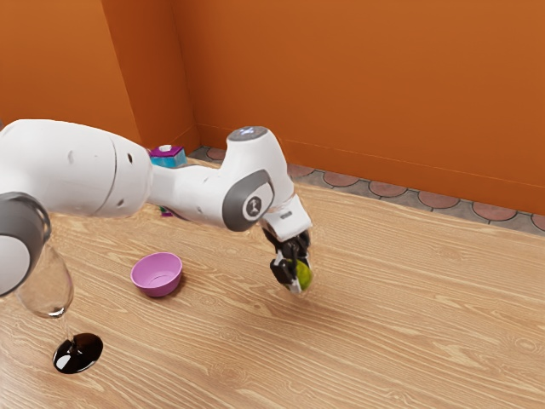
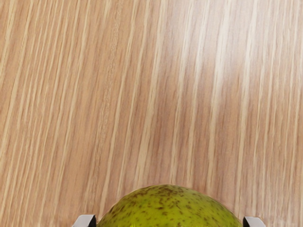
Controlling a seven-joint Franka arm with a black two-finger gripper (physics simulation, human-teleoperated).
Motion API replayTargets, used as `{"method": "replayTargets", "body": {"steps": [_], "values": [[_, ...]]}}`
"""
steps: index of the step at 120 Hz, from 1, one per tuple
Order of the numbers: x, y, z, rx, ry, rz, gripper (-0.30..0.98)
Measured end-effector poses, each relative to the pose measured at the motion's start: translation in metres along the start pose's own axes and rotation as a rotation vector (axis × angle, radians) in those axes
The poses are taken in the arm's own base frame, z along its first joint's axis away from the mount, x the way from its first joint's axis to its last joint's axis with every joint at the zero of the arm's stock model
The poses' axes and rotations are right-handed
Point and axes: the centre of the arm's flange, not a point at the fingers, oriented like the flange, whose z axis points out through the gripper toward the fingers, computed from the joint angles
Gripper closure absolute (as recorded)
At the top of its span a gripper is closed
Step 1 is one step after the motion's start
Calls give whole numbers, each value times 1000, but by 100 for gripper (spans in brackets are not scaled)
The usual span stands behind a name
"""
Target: Place the pear in the bowl.
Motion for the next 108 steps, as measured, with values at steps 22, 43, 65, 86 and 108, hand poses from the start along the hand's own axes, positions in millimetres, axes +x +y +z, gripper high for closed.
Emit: {"method": "replayTargets", "body": {"steps": [22,43,65,86,108], "values": [[-77,17,-93,51,-10,-75,63],[-190,25,-137,20,-114,-191,65],[-294,22,-131,-51,-219,-329,65],[-208,4,-91,-104,-270,-158,58],[-234,-7,-60,-159,-315,-192,53]]}}
